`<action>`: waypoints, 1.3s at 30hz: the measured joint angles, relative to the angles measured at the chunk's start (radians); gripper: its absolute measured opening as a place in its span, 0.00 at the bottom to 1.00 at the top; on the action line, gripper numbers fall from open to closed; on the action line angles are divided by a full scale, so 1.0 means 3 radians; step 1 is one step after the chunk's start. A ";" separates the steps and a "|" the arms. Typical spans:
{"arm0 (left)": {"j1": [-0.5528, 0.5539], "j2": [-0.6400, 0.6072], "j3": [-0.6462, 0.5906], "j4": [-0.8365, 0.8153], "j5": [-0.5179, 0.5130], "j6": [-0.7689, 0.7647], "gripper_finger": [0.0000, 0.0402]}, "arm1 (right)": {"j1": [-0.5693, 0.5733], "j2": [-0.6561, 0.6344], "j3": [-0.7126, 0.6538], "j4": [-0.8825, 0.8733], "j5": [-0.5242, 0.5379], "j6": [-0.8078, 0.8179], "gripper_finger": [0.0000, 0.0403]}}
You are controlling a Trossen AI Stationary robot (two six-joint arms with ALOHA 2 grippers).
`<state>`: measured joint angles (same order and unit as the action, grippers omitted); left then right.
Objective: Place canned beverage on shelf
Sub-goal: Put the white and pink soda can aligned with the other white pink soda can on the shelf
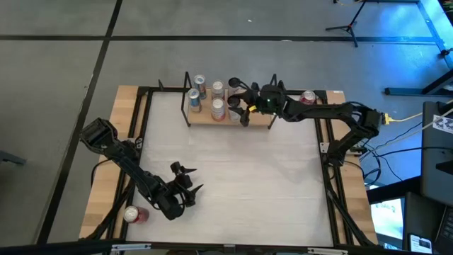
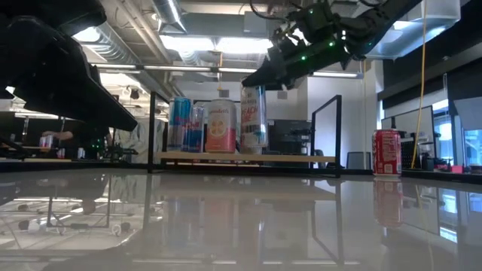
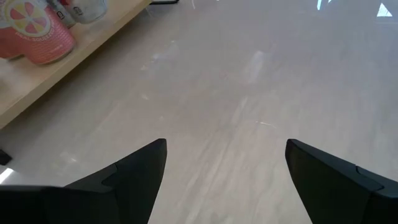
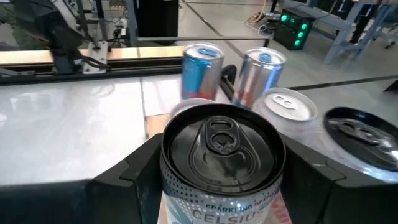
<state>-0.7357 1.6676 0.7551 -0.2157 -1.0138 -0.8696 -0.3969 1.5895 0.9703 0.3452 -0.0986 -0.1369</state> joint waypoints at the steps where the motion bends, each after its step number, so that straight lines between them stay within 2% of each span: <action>1: 0.0001 0.0000 0.0000 0.0000 0.0000 0.0000 0.79 | -0.0027 0.0009 0.0000 0.0018 0.0004 -0.0010 0.59; 11: 0.0000 0.0000 -0.0001 0.0010 -0.0004 0.0027 0.79 | -0.0103 0.0058 0.0000 0.0078 0.0001 -0.0001 0.59; 16: 0.0001 0.0000 -0.0001 0.0010 -0.0051 0.0028 0.79 | -0.0102 0.0084 0.0000 0.0109 0.0000 -0.0005 0.63; 22: 0.0001 0.0000 -0.0001 0.0008 -0.0057 0.0029 0.79 | -0.0101 0.0180 0.0000 0.0165 -0.0008 0.0000 0.60; 31: 0.0000 0.0001 -0.0001 -0.0002 -0.0057 0.0031 0.79 | -0.0101 0.0216 0.0001 0.0204 0.0093 -0.0074 0.71; 39: 0.0001 0.0001 -0.0001 -0.0001 -0.0055 0.0030 0.79 | -0.0101 0.0216 0.0004 0.0178 0.0104 -0.0078 0.74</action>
<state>-0.7353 1.6680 0.7547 -0.2161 -1.0302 -0.8606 -0.4271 1.6543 0.9714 0.3986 -0.0673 -0.1602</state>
